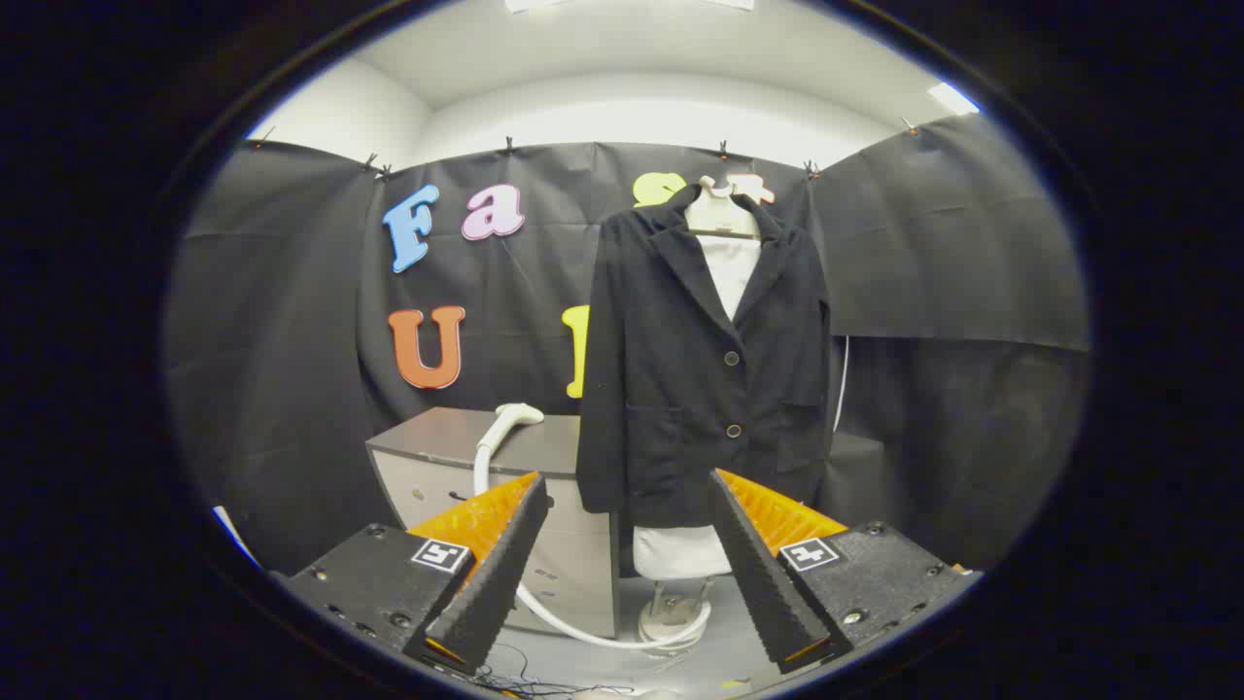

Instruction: Iron the clothes twice with a garment steamer, once on the left side and once on the right side.

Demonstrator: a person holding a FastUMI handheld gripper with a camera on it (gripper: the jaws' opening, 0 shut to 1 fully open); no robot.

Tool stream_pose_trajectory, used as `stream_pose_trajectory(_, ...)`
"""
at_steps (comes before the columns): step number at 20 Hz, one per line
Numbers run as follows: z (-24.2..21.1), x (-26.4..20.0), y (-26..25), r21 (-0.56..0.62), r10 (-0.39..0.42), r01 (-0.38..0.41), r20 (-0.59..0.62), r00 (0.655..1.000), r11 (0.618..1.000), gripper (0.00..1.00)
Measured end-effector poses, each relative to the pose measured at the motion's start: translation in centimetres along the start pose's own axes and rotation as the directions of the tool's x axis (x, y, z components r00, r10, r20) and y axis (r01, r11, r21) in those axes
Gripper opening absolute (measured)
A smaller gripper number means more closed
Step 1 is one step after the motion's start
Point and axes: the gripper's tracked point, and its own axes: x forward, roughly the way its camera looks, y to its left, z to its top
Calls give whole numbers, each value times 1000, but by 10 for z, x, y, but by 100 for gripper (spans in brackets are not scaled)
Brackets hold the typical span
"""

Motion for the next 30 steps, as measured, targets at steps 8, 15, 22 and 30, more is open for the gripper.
stream_pose_trajectory(8, 0, 5, 12, 22, -8, 8, -4, 1000, 1000, 100)
stream_pose_trajectory(15, 1, 11, 24, 30, -10, 10, -13, 1000, 999, 100)
stream_pose_trajectory(22, 8, 28, 39, 24, -13, 13, -22, 1000, 1000, 100)
stream_pose_trajectory(30, 25, 93, 84, 12, 42, -42, -53, 998, 999, 100)
